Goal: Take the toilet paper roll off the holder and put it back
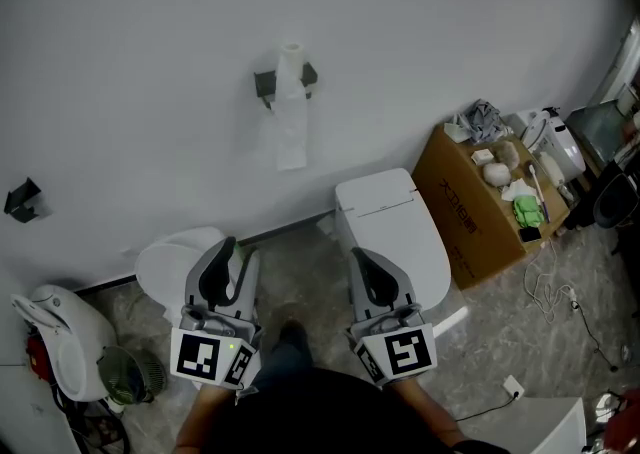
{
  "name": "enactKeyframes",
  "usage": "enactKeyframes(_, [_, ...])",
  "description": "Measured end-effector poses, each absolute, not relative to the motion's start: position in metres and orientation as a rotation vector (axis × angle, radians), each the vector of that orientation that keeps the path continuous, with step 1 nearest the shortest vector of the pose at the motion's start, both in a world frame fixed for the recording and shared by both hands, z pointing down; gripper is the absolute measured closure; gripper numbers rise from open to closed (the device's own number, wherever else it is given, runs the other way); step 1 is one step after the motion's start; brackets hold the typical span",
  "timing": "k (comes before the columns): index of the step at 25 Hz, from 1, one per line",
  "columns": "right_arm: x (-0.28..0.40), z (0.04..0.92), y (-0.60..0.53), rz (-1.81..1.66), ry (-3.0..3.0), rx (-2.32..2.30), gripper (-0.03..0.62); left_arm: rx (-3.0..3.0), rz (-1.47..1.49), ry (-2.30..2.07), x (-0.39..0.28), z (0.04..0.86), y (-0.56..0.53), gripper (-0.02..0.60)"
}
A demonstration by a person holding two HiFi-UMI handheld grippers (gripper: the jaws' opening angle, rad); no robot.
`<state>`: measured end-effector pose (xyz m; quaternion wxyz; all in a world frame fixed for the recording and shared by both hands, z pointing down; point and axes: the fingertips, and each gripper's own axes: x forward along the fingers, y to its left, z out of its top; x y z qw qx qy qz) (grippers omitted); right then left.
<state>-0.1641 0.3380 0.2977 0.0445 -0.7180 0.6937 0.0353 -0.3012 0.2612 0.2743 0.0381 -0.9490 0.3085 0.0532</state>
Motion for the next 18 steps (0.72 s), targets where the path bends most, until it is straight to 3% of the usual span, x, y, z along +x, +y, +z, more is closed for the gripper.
enactKeyframes(3, [-0.154,0.294,0.315,0.136,2.117,-2.183,0.579,-2.914,0.172,0.915,-0.285,0.271,0.237,0.442])
enactKeyframes(18, [-0.103,0.273,0.166,0.178,2.043,-2.192,0.579,-2.966,0.171,0.811,-0.227,0.264,0.087,0.437])
